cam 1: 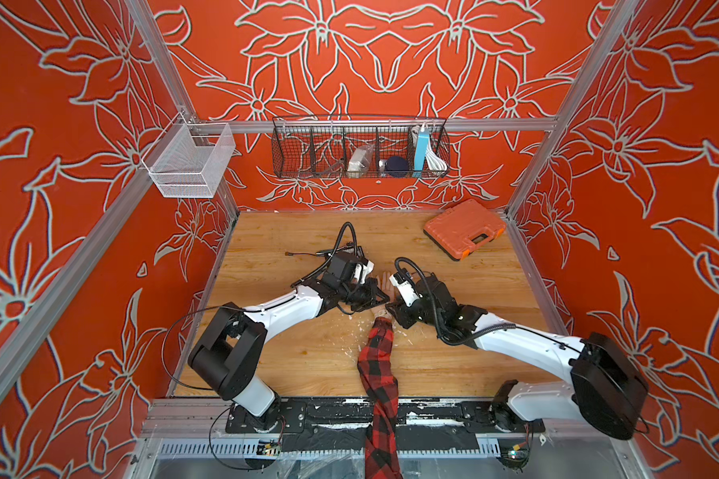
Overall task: Take off the watch
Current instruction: Untie the watch from the hand.
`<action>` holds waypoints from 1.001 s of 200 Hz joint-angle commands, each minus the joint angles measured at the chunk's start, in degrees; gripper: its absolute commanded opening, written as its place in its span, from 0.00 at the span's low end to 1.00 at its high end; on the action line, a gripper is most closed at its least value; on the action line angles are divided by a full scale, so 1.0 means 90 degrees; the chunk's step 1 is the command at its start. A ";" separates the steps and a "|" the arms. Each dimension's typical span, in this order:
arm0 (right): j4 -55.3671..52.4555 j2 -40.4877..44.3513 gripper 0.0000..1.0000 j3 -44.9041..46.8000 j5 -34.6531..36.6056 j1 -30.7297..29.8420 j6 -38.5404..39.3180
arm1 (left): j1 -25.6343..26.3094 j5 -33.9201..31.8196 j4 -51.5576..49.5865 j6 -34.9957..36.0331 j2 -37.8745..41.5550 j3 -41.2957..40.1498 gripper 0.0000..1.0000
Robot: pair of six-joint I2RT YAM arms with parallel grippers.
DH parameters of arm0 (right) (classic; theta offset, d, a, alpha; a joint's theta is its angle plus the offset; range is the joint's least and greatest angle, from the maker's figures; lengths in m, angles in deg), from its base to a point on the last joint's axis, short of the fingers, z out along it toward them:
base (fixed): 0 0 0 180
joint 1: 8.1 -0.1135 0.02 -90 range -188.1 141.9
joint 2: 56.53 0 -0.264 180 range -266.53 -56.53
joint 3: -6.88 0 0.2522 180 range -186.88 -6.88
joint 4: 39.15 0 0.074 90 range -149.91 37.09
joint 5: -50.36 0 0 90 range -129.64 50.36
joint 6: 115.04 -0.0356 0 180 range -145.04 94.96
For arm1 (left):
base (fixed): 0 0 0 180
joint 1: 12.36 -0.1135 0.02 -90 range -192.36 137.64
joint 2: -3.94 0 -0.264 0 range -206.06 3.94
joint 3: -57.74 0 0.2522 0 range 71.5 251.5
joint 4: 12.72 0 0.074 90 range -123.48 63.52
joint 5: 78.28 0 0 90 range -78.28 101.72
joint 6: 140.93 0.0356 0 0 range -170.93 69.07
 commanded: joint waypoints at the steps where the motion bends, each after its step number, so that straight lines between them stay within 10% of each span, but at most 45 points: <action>1: 0.0459 -0.0121 0.45 0.0095 0.0182 -0.0055 -0.0161 | 0.0044 0.0094 0.0341 -0.0124 -0.0045 0.0179 0.00; 137: 0.0858 -0.0310 0.13 0.0271 0.0734 -0.0095 -0.0277 | 0.0089 0.0126 0.0442 -0.0245 -0.0120 0.0179 0.01; 200: 0.0864 -0.0201 0.00 0.0430 0.1010 -0.0074 -0.0578 | 0.0086 -0.0547 -0.0383 0.0288 0.0163 0.0150 0.27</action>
